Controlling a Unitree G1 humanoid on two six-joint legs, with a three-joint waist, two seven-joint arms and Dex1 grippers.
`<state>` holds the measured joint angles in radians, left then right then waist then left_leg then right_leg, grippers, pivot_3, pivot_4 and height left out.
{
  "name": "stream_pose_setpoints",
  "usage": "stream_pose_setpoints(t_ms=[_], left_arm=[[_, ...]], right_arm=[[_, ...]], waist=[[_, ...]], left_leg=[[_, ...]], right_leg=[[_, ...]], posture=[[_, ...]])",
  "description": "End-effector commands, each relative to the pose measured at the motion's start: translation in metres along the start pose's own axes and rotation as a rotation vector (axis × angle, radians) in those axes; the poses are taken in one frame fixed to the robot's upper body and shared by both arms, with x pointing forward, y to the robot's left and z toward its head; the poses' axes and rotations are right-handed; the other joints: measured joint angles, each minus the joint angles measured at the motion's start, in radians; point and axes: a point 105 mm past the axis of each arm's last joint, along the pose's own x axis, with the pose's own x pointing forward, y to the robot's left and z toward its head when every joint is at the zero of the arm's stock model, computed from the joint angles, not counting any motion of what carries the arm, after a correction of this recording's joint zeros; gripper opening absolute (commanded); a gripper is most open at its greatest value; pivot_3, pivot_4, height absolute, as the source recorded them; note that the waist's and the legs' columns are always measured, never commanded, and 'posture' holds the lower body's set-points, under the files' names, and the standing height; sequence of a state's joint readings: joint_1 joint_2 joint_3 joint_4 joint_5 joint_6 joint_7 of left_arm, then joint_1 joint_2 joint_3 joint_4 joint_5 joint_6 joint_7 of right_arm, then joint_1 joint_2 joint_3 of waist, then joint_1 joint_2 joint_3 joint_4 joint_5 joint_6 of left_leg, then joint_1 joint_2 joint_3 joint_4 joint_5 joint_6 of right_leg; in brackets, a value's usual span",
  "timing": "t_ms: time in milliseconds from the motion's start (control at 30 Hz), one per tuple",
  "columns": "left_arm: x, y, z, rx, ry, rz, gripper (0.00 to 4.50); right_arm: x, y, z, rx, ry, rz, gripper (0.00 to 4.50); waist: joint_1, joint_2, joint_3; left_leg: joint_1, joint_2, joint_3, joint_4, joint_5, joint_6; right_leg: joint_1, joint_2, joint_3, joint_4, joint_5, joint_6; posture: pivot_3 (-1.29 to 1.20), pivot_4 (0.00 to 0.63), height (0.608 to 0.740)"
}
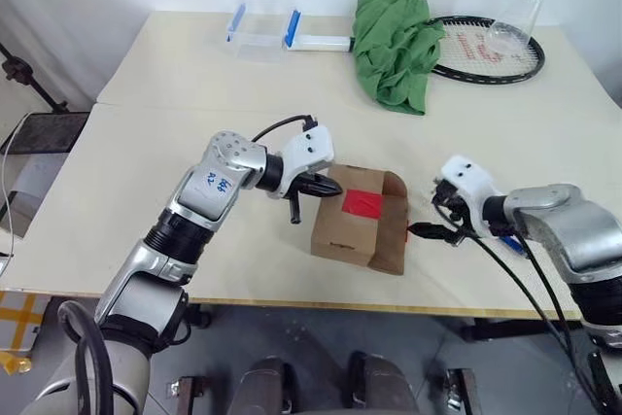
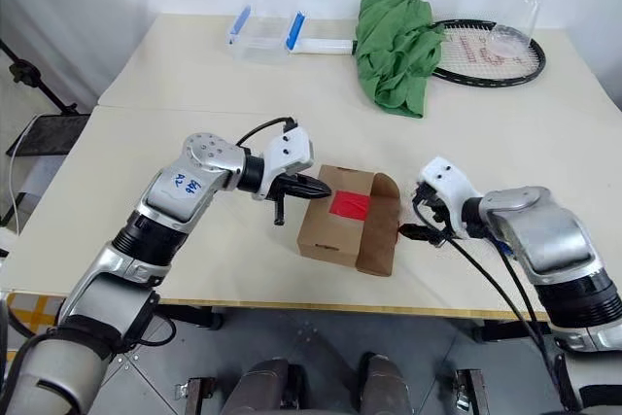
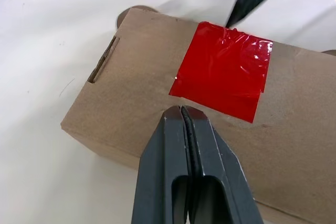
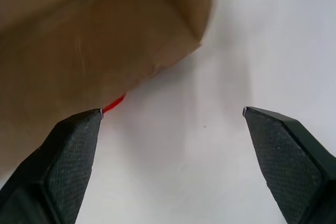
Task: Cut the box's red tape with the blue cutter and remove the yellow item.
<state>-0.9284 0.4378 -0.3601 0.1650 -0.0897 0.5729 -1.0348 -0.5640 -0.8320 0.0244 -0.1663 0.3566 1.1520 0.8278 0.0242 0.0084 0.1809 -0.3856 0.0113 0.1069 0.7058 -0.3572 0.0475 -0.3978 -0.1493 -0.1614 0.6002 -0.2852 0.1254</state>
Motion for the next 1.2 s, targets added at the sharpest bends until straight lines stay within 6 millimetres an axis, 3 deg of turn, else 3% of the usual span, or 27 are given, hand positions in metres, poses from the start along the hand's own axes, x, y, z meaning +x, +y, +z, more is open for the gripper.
stream_pose_setpoints(t_ms=[33,133,333,567,800,900,1200], left_arm=[[-0.001,-0.001,-0.013,-0.034,0.041,0.012,0.00],[0.000,-0.001,-0.014,-0.039,0.040,0.013,0.00],[0.002,0.000,-0.012,-0.040,0.036,0.013,0.00],[0.001,0.000,-0.010,-0.037,0.037,0.018,0.00],[-0.001,0.000,-0.010,-0.037,0.040,0.022,0.00],[-0.002,0.001,-0.009,-0.037,0.041,0.030,0.00],[-0.005,0.002,-0.014,-0.044,0.047,0.041,0.00]], right_arm=[[-0.018,-0.002,0.019,0.149,-0.104,0.031,4.47],[-0.017,0.000,0.023,0.401,-0.153,0.166,4.47],[0.010,0.006,0.007,0.603,-0.054,0.289,4.47],[0.039,0.013,0.006,0.733,-0.028,0.412,4.47],[0.063,0.029,0.017,0.741,-0.019,0.493,4.47],[0.065,0.026,0.017,0.733,-0.017,0.469,3.89],[0.044,0.009,0.030,0.714,-0.046,0.321,0.96]], waist=[[0.000,0.000,0.000],[-0.001,0.000,0.000],[-0.002,0.000,0.000],[-0.011,-0.001,-0.001],[-0.031,-0.001,-0.001],[-0.038,-0.001,-0.002],[-0.037,-0.001,-0.001]], left_leg=[[0.000,0.000,0.000,0.000,0.000,0.000],[0.000,0.000,0.000,0.002,0.000,0.000],[0.000,0.000,0.000,0.003,0.000,0.000],[0.001,0.001,0.001,0.005,0.000,0.000],[0.002,0.002,0.001,0.007,0.000,0.000],[0.003,0.002,0.001,0.007,0.000,0.000],[0.002,0.002,0.001,0.007,0.000,0.000]], right_leg=[[0.000,0.000,0.000,0.000,0.000,0.000],[0.000,0.000,0.001,0.002,0.000,0.000],[0.000,0.000,0.001,0.004,0.000,0.000],[0.000,0.000,0.002,0.006,0.000,0.000],[0.000,0.000,0.003,0.009,0.000,0.000],[0.000,0.000,0.003,0.010,0.000,-0.001],[0.000,0.000,0.004,0.010,-0.001,-0.001]], posture=[[0.00,0.150,0.740],[0.00,0.150,0.740],[0.00,0.150,0.740],[0.00,0.150,0.740],[0.00,0.150,0.740],[0.00,0.150,0.740],[0.00,0.150,0.740]])
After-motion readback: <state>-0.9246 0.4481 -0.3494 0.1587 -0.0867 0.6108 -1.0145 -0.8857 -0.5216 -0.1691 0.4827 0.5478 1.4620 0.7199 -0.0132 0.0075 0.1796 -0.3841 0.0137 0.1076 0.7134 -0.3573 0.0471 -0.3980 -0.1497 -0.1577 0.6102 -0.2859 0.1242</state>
